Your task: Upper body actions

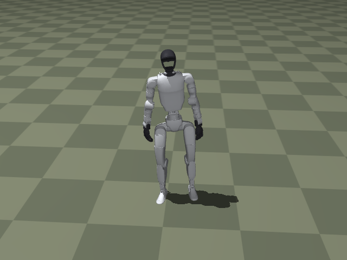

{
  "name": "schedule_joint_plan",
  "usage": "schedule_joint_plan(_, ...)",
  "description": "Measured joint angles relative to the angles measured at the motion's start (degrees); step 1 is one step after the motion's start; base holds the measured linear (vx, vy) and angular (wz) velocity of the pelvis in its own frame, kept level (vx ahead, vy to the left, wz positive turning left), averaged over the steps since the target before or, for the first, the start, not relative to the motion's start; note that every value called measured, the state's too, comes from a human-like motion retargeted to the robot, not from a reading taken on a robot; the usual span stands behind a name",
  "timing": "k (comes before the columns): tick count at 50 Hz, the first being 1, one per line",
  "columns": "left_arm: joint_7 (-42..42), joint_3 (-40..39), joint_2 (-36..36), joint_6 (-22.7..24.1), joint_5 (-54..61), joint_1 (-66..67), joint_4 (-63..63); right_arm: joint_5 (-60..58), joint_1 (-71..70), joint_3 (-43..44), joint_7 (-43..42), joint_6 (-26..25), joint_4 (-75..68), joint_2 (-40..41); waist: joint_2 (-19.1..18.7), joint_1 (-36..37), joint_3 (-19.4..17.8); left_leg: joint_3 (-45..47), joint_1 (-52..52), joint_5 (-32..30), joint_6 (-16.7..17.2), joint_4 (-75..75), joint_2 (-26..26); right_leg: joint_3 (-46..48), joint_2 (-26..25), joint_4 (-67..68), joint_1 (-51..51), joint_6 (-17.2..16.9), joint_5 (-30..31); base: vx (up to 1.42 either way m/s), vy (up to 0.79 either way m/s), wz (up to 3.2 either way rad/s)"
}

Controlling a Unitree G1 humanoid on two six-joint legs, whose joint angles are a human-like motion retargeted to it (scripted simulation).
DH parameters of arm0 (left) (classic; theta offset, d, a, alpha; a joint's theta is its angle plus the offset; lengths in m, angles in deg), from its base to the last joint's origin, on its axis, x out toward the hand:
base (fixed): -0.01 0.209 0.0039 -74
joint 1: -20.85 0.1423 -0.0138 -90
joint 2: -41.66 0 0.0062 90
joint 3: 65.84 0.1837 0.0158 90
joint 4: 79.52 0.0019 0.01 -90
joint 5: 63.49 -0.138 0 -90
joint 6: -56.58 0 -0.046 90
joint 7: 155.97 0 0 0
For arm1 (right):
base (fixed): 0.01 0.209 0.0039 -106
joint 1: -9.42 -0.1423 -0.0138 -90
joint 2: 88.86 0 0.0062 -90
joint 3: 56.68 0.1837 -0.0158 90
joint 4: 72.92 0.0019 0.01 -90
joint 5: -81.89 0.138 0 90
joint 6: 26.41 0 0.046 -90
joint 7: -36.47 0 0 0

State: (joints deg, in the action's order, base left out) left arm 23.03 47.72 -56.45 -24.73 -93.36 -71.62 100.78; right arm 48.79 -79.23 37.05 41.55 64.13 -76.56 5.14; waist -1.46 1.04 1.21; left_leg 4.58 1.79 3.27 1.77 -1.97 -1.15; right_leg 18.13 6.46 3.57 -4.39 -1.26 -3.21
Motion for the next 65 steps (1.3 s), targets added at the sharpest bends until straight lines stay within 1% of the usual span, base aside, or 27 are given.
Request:
schedule_joint_plan(7, -0.21, 0.16, 0.25, 0.16, 0.81, -0.75, -0.27, 0.16, -1.12, -0.67, -0.08, 0.07, -0.21, -0.35, -0.27, -0.10, -1.31, 0.31, 0.60, -0.16, -0.19, -0.11, 0.24, -0.56, -0.09, 0.00, -0.85, 0.30, 0.33, -0.03, -0.01, -0.04)
schedule_joint_plan(13, -0.25, 0.97, 0.51, 0.43, 1.26, -2.35, -0.66, 0.18, -4.13, -2.44, -0.15, -0.07, -1.29, -0.76, -0.55, -0.49, -4.10, 0.84, 1.53, -0.40, -0.40, -0.41, 0.47, -1.23, -0.06, 0.11, -2.07, 0.55, 0.88, -0.10, -0.03, -0.08)
schedule_joint_plan(18, 0.51, 2.31, 1.29, 0.91, 1.37, -5.14, -2.13, -0.37, -8.70, -4.36, -0.53, 0.27, -1.56, -1.45, -0.89, -0.85, -8.55, 1.57, 3.49, -0.76, -0.72, -1.05, 0.74, -2.05, 0.11, 0.41, -4.36, 0.72, 1.79, -0.23, -0.03, -0.11)
schedule_joint_plan(22, 2.35, 3.00, 2.91, 1.54, 0.82, -8.06, -4.89, -0.87, -13.51, -6.37, -1.92, 1.66, -0.63, -2.66, -1.07, -1.13, -12.91, 1.85, 7.44, -0.62, -0.99, -2.98, 0.91, -2.99, 0.69, 1.20, -8.15, 0.48, 2.80, -0.36, -0.05, -0.10)
schedule_joint_plan(26, 4.10, 2.77, 5.58, 3.17, 1.14, -11.67, -9.45, -2.36, -19.63, -8.99, -4.04, 3.31, 2.05, -4.66, -1.50, -2.56, -17.17, 0.69, 15.56, 0.14, -0.55, -7.28, 1.07, -3.41, 2.63, 3.35, -15.04, -1.06, 3.37, -0.44, -0.05, 0.15)
schedule_joint_plan(30, 6.12, 2.92, 9.58, 5.56, 3.28, -15.50, -16.14, -3.28, -27.03, -13.26, -7.21, 5.39, 5.41, -6.79, -2.40, -3.89, -21.31, -2.05, 25.51, 1.66, 0.37, -12.71, 1.14, -3.48, 4.11, 7.51, -24.22, -2.49, 2.93, -0.47, -0.08, 0.14)
schedule_joint_plan(34, 7.69, 1.47, 13.85, 7.56, 3.82, -18.50, -27.56, -4.72, -36.25, -17.84, -10.59, 6.15, 8.28, -8.43, -2.99, -4.31, -24.42, -0.51, 36.65, 4.07, -0.03, -19.73, 0.70, -2.96, 6.01, 17.43, -36.83, -2.91, -0.23, -0.49, -0.02, 0.01)
schedule_joint_plan(38, 10.08, 0.60, 17.25, 8.67, 5.05, -21.77, -40.62, -6.01, -44.17, -22.03, -14.01, 6.58, 11.49, -9.81, -2.03, -4.76, -26.30, 0.81, 49.21, 7.88, -0.23, -30.53, 2.01, -3.45, 10.50, 30.71, -50.56, -2.96, -4.13, -0.37, -0.03, 0.28)
schedule_joint_plan(40, 9.56, 0.35, 18.26, 9.12, 5.51, -24.08, -46.68, -6.14, -47.75, -23.47, -15.86, 6.80, 12.69, -10.56, -2.28, -5.23, -27.22, 1.27, 56.04, 10.33, -0.36, -37.68, 2.52, -4.09, 12.17, 37.47, -57.09, -2.21, -6.16, -0.29, -0.05, 0.69)
schedule_joint_plan(41, 8.79, 0.46, 18.54, 9.03, 6.08, -25.23, -49.28, -6.17, -49.37, -24.19, -16.81, 6.81, 12.87, -10.55, -2.73, -5.64, -27.60, -0.25, 59.05, 11.34, -0.22, -40.81, 3.96, -4.53, 12.67, 41.13, -60.29, -1.80, -7.34, -0.24, -0.05, 0.77)
schedule_joint_plan(44, 4.85, 1.10, 18.88, 8.99, 8.60, -29.06, -56.20, -5.93, -53.77, -26.13, -19.24, 5.77, 12.62, -10.50, -4.09, -6.79, -28.60, -0.69, 67.56, 14.73, -0.26, -50.90, 5.90, -5.07, 15.45, 52.55, -69.09, -0.24, -11.51, -0.19, -0.04, 0.84)
schedule_joint_plan(47, -0.34, 2.50, 18.96, 8.78, 12.54, -32.66, -61.49, -5.83, -57.16, -27.48, -21.42, 2.65, 11.26, -9.46, -4.54, -7.52, -29.01, -0.44, 75.52, 17.75, 0.02, -60.75, 8.56, -5.75, 18.17, 63.14, -76.93, 2.16, -15.24, -0.13, -0.07, 0.70)
schedule_joint_plan(50, -5.09, 4.25, 18.82, 7.43, 17.30, -35.36, -65.75, -7.21, -59.01, -28.28, -25.14, -0.89, 9.48, -8.05, -6.25, -7.88, -29.23, -0.55, 82.43, 21.18, 0.03, -71.13, 10.43, -5.69, 19.88, 73.70, -83.77, 5.05, -18.16, -0.04, -0.04, 0.34)
schedule_joint_plan(53, -13.91, 5.97, 19.58, 1.93, 22.36, -35.84, -74.08, -9.68, -58.17, -29.13, -31.37, -3.93, 7.66, -7.09, -9.47, -6.67, -30.52, -1.23, 86.65, 25.90, -0.25, -83.48, 10.40, -3.35, 20.80, 83.24, -85.42, 7.76, -21.26, 0.04, 0.02, -0.23)
schedule_joint_plan(55, -21.72, 6.70, 18.51, -2.10, 21.95, -34.59, -78.86, -11.32, -56.72, -29.64, -35.79, -5.72, 6.58, -6.69, -11.59, -5.51, -31.00, -1.41, 88.07, 29.08, -0.71, -91.25, 10.00, -1.76, 21.27, 89.38, -85.57, 9.85, -23.42, 0.10, 0.06, -0.42)
schedule_joint_plan(57, -28.10, 8.00, 16.84, -3.95, 20.04, -33.22, -81.60, -12.24, -54.65, -30.06, -40.19, -7.25, 5.64, -6.59, -13.15, -3.97, -31.00, -0.68, 88.16, 32.28, -1.26, -98.08, 9.77, -1.30, 21.13, 95.16, -85.57, 11.51, -25.53, 0.11, 0.05, -0.44)
schedule_joint_plan(58, -29.60, 8.79, 16.14, -4.62, 19.31, -32.66, -82.69, -12.29, -53.54, -30.20, -42.68, -7.85, 5.21, -6.47, -13.87, -3.26, -31.00, -0.12, 88.16, 34.05, -1.81, -101.49, 9.57, -0.97, 20.88, 97.85, -85.57, 12.38, -26.48, 0.12, 0.04, -0.43)
schedule_joint_plan(60, -29.32, 10.43, 15.32, -6.03, 19.26, -31.96, -84.96, -12.16, -51.47, -30.50, -48.25, -8.35, 4.49, -6.19, -15.24, -1.95, -31.00, 1.04, 88.16, 37.69, -3.24, -107.85, 8.91, -0.14, 20.33, 102.68, -85.57, 14.02, -28.31, 0.13, 0.04, -0.42)
schedule_joint_plan(63, -26.73, 12.68, 14.57, -8.58, 19.61, -30.88, -89.14, -12.93, -48.68, -31.00, -57.36, -7.68, 3.50, -5.70, -17.03, -0.58, -31.00, 2.71, 88.16, 42.12, -5.44, -116.24, 7.89, 0.89, 19.19, 108.84, -85.57, 15.70, -30.55, 0.15, 0.07, -0.37)
schedule_joint_plan(65, -26.77, 13.77, 13.92, -9.77, 18.84, -30.07, -91.91, -14.21, -47.31, -31.69, -62.91, -7.18, 2.60, -5.36, -17.68, -0.28, -31.00, 4.52, 88.16, 44.69, -7.34, -120.76, 7.69, 0.87, 19.59, 112.46, -85.57, 16.26, -31.80, 0.17, 0.12, -0.17)
